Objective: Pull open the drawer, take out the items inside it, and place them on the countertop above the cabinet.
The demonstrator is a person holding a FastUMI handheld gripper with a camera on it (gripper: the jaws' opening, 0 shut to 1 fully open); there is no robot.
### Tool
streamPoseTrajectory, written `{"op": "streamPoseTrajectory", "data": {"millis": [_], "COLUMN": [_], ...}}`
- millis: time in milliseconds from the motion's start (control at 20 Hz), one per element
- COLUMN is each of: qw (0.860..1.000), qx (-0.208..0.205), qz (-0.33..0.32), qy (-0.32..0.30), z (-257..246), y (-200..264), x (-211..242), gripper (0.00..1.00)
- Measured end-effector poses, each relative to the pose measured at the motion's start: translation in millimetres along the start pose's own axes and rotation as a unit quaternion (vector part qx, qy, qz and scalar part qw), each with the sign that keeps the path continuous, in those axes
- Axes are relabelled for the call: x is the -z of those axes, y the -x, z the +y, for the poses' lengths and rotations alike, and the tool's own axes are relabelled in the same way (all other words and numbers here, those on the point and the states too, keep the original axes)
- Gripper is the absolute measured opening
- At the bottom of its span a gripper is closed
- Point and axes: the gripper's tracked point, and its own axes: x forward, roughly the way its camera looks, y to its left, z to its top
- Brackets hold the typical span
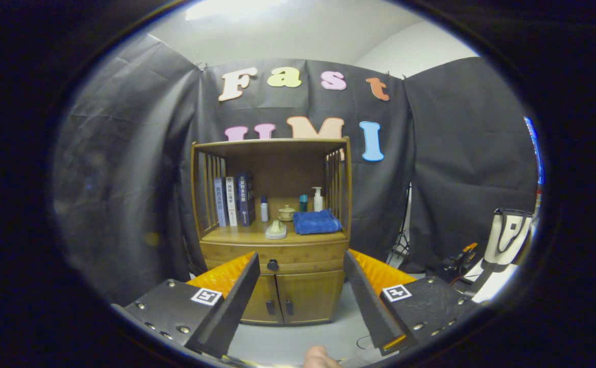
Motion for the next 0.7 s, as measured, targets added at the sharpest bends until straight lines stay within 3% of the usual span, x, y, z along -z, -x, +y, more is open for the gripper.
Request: {"op": "streamPoseTrajectory", "data": {"millis": [700], "qw": [1.0], "qx": [-0.001], "qz": [0.003], "qy": [-0.014], "z": [0.4], "y": [4.4], "x": [2.9], "gripper": [0.99]}}
